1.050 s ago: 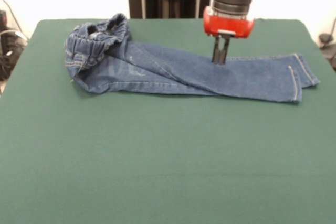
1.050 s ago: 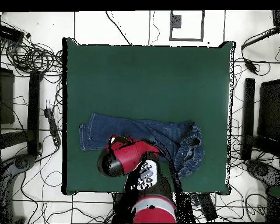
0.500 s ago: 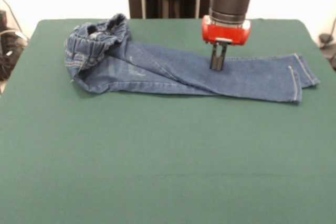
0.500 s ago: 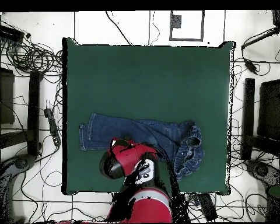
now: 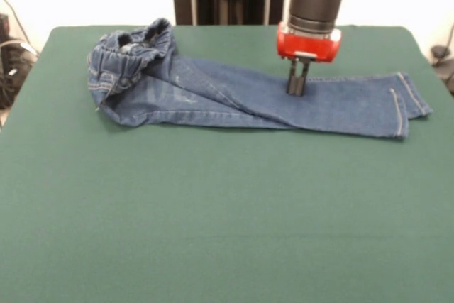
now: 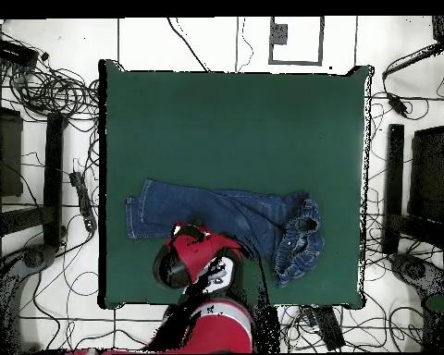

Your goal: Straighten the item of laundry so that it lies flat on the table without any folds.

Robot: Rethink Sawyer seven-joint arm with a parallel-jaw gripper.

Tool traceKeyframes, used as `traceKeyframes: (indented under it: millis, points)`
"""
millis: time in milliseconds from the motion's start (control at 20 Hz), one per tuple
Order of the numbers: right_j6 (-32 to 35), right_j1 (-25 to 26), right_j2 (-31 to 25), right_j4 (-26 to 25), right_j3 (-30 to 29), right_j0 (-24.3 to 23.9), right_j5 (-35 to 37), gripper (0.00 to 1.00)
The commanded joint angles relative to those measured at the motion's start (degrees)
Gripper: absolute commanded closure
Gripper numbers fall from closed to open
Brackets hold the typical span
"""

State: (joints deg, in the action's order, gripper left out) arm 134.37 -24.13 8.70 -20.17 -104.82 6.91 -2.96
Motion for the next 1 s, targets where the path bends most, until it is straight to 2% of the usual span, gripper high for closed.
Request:
traceKeyframes:
  millis: [50, 450, 1000]
  points:
    - [13.3, 3.4, -1.7, 8.2, -3.9, 7.1, -3.0, 1.00]
    - [16.6, 3.9, -5.1, 17.9, -6.1, 10.9, -4.6, 1.00]
    - [15.7, 3.2, -6.6, 26.0, -7.7, 13.1, -4.5, 1.00]
